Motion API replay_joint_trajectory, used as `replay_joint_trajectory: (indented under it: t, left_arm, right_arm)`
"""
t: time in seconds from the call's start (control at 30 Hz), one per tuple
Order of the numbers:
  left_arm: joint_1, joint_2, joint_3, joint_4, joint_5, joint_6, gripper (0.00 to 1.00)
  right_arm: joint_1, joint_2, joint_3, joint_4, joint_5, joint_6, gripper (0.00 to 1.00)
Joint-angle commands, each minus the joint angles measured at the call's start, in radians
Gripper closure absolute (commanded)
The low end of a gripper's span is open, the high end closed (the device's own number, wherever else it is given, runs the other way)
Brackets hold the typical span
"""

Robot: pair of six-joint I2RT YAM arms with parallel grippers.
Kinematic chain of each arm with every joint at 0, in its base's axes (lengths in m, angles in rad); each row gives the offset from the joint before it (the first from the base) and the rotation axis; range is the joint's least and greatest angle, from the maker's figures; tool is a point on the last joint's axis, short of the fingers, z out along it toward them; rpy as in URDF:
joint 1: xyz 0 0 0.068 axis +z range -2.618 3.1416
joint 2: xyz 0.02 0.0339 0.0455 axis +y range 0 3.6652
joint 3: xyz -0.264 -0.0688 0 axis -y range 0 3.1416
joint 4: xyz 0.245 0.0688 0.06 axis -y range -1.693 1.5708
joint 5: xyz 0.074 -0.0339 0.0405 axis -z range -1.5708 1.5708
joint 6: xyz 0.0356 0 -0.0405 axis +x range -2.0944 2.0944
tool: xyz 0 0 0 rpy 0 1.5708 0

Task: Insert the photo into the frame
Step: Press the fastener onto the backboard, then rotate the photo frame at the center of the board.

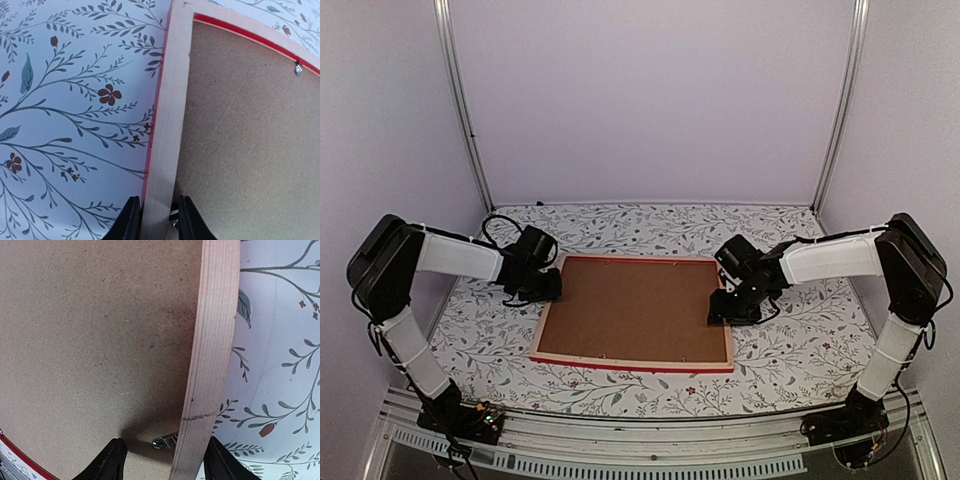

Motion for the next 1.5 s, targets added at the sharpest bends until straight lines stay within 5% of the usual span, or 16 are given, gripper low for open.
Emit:
replay_joint_trajectory:
  t: [0.0,0.23,0.6,1.0,1.47]
  left_arm:
    - [0.001,0.024,-0.029,-0.011,-0.026,0.001,0.81]
    - [0.0,0.015,-0.043,0.009,-0.042,-0.021,0.9]
    - [0.029,-0.072,-0.11,0.102,0.024,-0.103,0.92]
    - [0.038,-0.083,-0.072,0.072,0.038,-0.057,0.46]
    - [0.035,-0.145,-0.059,0.009,0.051,0.041,0.38]
  right_arm:
    - [0.001,0.014,0.013,0.007,-0.006,-0.006,0.43]
    - [0.0,0.013,0.017,0.004,-0.004,-0.006,0.43]
    - [0.001,0.031,0.017,0.009,0.004,0.005,0.43]
    - [-0.025,0.071,0.052,0.01,0.01,-0.027,0.53]
    - [-0.052,0.109,0.09,0.009,-0.004,-0.067,0.77]
